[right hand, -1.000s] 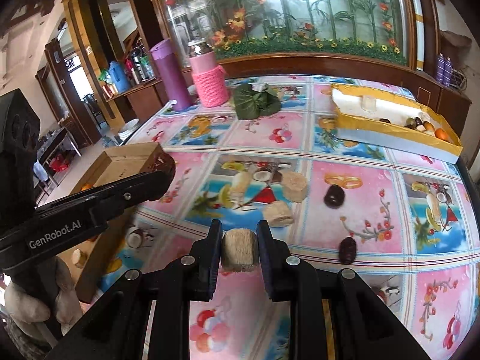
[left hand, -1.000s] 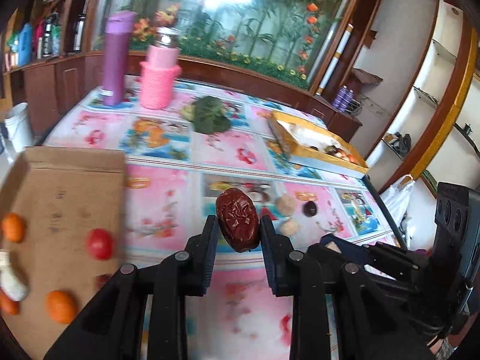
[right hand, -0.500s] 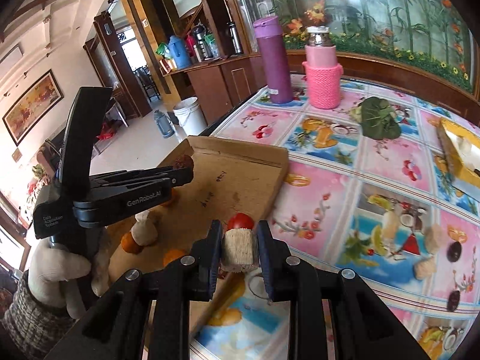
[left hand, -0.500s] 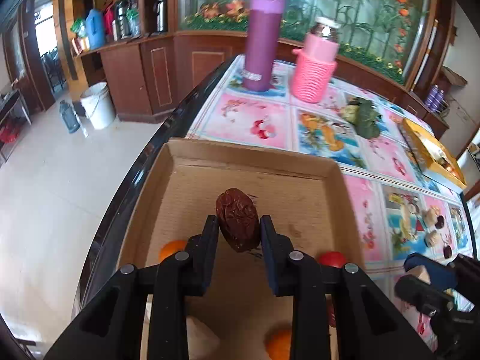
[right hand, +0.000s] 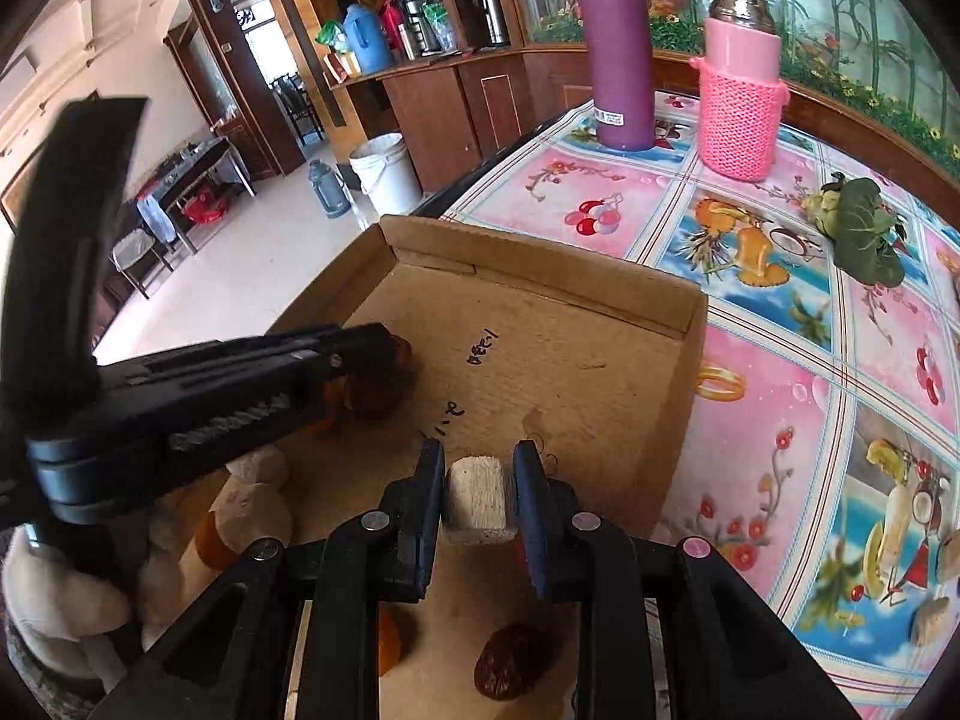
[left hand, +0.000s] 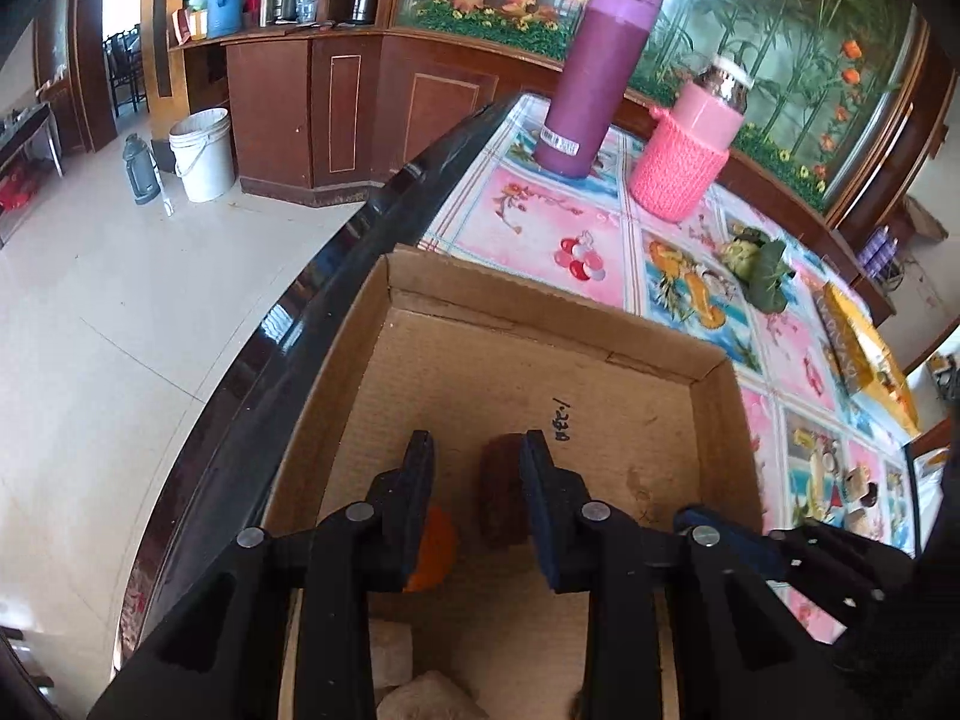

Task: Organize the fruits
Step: 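Carry the red date and cylindrical cake into the tray and open both tools, then move both open tools back over the remaining items on the table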

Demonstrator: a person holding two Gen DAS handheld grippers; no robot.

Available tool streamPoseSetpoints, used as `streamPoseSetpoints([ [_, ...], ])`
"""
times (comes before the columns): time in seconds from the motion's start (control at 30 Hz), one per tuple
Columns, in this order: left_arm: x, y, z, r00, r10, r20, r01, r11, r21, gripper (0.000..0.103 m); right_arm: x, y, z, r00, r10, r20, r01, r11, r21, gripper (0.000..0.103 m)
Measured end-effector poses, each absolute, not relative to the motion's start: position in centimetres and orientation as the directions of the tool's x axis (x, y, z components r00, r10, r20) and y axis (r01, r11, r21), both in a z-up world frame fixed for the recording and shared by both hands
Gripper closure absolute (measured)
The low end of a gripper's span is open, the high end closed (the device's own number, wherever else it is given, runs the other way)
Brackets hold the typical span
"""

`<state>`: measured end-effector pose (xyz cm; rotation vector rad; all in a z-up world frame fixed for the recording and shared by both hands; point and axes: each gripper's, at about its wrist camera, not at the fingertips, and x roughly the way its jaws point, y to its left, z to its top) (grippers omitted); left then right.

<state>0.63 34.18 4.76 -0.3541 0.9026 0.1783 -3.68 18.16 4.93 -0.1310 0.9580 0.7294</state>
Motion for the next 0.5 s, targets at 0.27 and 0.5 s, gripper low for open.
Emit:
streamPoseSetpoints([
  [0.27, -4.4, 34.2, 9.2, 0.722, 0.007, -0.692, -0.297, 0.906, -0.301, 0.054, -4.1, 18.5, 4.9, 0.368, 0.498, -0.785, -0.616, 0.763, 0.195, 0.073],
  [0.5, -9.4, 31.2, 12.1, 0.798, -0.025, -0.603, -0.247, 0.898, -0.364, 0.042, -6.4, 14.6, 7.5, 0.424, 0.534, -0.731, -0.578, 0.781, 0.235, 0.056],
])
